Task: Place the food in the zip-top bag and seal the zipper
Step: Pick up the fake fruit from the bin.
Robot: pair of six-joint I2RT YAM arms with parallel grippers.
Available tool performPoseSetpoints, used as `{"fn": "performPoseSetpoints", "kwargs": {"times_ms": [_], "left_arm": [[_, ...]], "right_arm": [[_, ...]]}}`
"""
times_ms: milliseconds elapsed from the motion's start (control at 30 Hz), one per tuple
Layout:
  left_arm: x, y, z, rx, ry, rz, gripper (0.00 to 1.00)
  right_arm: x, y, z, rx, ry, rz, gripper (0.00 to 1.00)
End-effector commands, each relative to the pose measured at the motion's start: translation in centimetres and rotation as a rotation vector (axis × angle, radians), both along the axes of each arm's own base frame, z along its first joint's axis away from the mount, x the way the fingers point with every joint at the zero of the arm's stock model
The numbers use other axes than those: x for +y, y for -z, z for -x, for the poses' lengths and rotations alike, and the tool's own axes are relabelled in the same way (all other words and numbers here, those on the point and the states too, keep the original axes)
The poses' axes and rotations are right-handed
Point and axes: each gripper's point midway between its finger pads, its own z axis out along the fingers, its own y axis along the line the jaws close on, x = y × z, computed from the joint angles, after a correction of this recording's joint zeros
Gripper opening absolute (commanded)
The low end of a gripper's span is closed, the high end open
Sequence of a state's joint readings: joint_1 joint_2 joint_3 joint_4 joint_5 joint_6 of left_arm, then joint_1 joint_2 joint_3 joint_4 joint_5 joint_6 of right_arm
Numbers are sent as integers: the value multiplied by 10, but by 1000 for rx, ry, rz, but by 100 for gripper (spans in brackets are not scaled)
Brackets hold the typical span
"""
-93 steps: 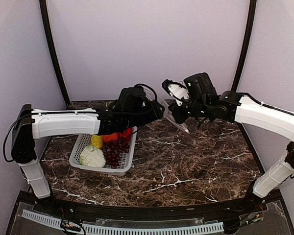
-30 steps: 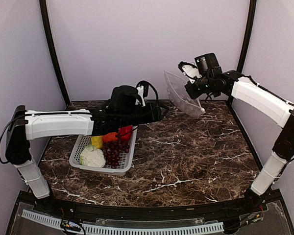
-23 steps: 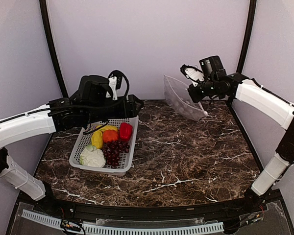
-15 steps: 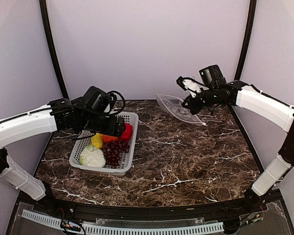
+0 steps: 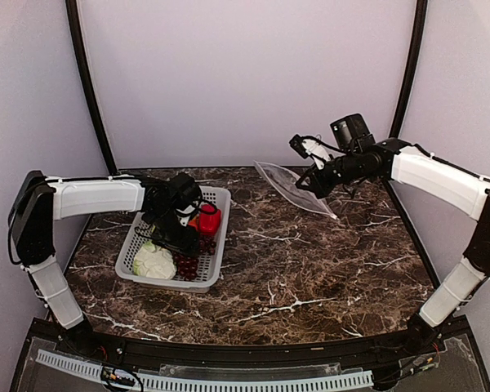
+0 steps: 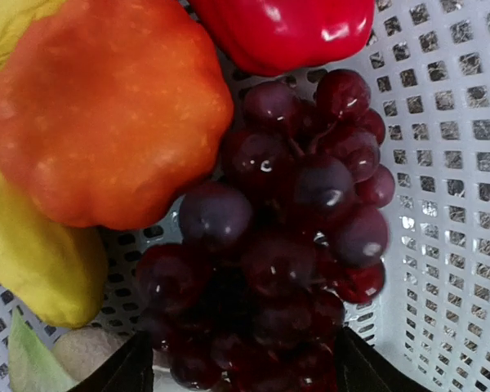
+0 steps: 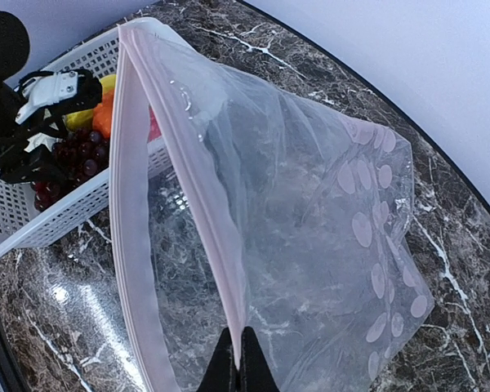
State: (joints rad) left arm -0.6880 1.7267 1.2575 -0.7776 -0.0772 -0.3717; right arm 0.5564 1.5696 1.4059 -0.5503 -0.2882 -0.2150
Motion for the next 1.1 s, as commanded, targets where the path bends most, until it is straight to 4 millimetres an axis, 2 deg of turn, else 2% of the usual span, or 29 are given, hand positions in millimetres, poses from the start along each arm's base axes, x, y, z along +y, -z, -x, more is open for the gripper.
{"fn": "performPoseSetpoints", "kwargs": {"times_ms": [0, 67, 200, 267, 400, 467, 500, 733, 933, 1067], "left_arm": [[-14, 15, 13, 124, 69, 57, 74], [-18, 22, 11, 133, 71, 63, 74], [-18, 28, 4, 108, 65, 55, 64], [-17, 26, 1, 87, 57, 57, 52], [-16, -1, -3, 4, 41, 98, 25], [-14, -29, -8, -79, 47, 124, 17], [-13, -36, -8, -99, 55, 128, 16], [-5, -120, -7, -250, 55, 203, 10], [-27, -192, 1, -405, 104, 408, 8], [-46, -221, 11, -467, 165, 528, 6]], "right_arm": [[7, 11, 5, 65, -22, -24, 0], [6, 15, 6, 71, -20, -19, 0], [6, 23, 8, 77, -17, -20, 0], [6, 21, 7, 81, -16, -23, 0], [4, 14, 1, 53, 5, -16, 0], [3, 12, -1, 40, 9, -9, 0], [3, 13, -2, 37, 10, -5, 0], [0, 15, -4, 37, 32, 6, 0], [1, 7, -13, 20, 52, 8, 0], [4, 12, -18, 34, 58, 16, 0]]}}
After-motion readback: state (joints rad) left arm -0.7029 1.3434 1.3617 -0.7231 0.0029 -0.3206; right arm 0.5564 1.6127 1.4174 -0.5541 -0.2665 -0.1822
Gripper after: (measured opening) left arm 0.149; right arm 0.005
